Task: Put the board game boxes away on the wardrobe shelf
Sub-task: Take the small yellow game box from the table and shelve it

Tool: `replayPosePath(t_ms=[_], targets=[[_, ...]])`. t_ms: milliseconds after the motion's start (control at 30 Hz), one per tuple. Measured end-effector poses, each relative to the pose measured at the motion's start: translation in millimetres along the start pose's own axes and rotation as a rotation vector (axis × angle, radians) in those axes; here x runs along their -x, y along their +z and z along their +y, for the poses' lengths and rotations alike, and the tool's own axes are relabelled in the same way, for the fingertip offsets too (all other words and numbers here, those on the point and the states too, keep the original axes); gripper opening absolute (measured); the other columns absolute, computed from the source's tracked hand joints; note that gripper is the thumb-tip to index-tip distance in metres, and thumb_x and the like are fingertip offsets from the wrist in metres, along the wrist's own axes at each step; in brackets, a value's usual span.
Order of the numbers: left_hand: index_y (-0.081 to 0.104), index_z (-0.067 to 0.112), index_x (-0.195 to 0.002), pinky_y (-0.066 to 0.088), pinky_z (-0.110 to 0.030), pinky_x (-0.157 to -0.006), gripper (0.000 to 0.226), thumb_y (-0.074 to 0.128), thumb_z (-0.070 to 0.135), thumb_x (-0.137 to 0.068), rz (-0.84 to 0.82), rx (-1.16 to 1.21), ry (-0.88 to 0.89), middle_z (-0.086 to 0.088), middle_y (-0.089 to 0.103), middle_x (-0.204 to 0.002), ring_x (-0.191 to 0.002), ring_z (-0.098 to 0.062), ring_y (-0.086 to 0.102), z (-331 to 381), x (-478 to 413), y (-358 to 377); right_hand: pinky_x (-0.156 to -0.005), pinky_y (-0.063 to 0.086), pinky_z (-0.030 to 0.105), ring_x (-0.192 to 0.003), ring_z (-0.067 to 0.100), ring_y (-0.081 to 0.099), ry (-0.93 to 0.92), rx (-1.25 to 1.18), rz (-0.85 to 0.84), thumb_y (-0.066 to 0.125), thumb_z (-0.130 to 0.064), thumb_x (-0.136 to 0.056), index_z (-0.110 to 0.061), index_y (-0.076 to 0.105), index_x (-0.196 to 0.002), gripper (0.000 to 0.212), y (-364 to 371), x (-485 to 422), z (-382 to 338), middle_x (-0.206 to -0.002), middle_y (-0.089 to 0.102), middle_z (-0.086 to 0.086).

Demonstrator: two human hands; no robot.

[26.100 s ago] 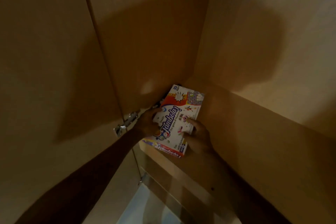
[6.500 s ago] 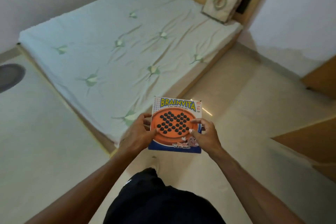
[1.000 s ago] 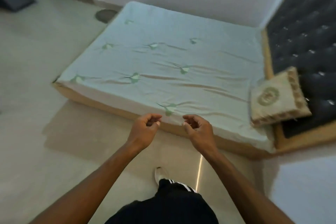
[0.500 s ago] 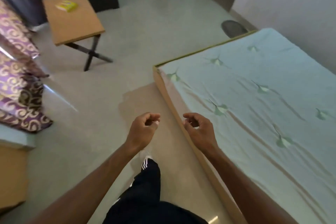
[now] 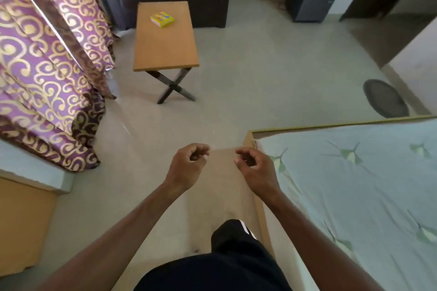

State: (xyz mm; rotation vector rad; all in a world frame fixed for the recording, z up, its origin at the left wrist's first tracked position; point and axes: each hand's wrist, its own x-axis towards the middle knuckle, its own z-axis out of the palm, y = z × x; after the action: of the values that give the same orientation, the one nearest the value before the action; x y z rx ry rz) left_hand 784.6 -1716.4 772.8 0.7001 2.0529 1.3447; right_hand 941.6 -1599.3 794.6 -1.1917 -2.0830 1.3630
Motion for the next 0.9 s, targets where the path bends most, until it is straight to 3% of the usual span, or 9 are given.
replayPosePath(t_ms=[267, 533, 900], targets=[[0.071, 0.026, -0.097, 0.055, -0.029, -0.086, 0.024, 0.063, 0.006, -0.087, 0.092, -0.005, -0.046, 0.006, 0.073, -0.092, -0.083, -0.010, 0.066, 26.5, -209.8, -3.7, -0.064, 0.048, 0.010, -0.073, 0.000, 0.063, -0.028, -0.032, -0.092, 0.067, -0.021, -0.087, -0.021, 0.072, -0.103, 0.017, 15.2, -231.4, -22.4, -0.083, 0.070, -0.010], [0.072, 0.016, -0.104, 0.054, -0.026, -0.085, 0.020, 0.062, 0.007, -0.089, 0.190, 0.019, -0.065, 0.005, 0.072, -0.096, -0.088, -0.009, 0.066, 81.8, -403.7, -11.4, -0.061, 0.045, 0.005, -0.070, -0.004, 0.061, -0.095, 0.005, -0.199, 0.068, -0.017, -0.088, -0.019, 0.071, -0.103, 0.016, 21.9, -456.8, -78.1, -0.081, 0.068, -0.011], [0.071, 0.020, -0.105, 0.054, -0.033, -0.088, 0.022, 0.063, 0.009, -0.088, 0.292, 0.090, -0.144, 0.007, 0.073, -0.094, -0.089, -0.007, 0.067, 67.4, -706.2, -78.4, -0.066, 0.049, 0.009, -0.076, 0.004, 0.065, -0.121, 0.047, -0.352, 0.069, -0.020, -0.087, -0.020, 0.071, -0.104, 0.018, 127.6, -762.5, -136.3, -0.085, 0.071, -0.006]])
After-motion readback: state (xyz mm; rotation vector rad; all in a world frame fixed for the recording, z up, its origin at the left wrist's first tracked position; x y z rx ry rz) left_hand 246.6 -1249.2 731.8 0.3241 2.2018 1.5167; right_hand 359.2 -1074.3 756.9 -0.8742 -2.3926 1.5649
